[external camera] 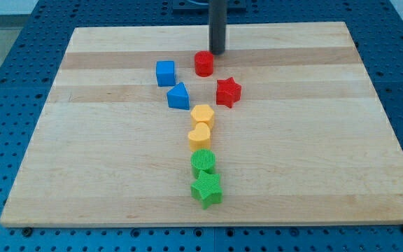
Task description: Push the blue cube into the red circle
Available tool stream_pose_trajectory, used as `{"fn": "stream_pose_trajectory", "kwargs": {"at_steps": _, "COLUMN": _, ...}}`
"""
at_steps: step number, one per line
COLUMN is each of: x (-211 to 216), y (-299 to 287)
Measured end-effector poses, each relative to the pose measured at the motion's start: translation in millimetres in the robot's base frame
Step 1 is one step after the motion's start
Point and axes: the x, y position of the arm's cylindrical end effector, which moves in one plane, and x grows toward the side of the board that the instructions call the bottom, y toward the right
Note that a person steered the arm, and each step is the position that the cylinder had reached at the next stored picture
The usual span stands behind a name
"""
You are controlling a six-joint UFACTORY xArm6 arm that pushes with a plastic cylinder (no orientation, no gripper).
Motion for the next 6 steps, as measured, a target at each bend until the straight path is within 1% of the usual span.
{"fn": "stream_pose_trajectory", "kwargs": {"at_steps": 1, "x": -19, "y": -45}}
{"fn": "stream_pose_trajectory", "kwargs": {"at_steps": 2, "x": -14, "y": -98}}
{"fn": "stream_pose_trajectory", "kwargs": {"at_steps": 3, "x": 54, "y": -140}}
{"fn": "stream_pose_trajectory", "kwargs": {"at_steps": 4, "x": 77, "y": -155}}
{"fn": "stream_pose_trajectory", "kwargs": {"at_steps": 5, "x": 90, "y": -155}}
{"fn": "stream_pose_trajectory", "kwargs": {"at_steps": 6, "x": 116, "y": -147}}
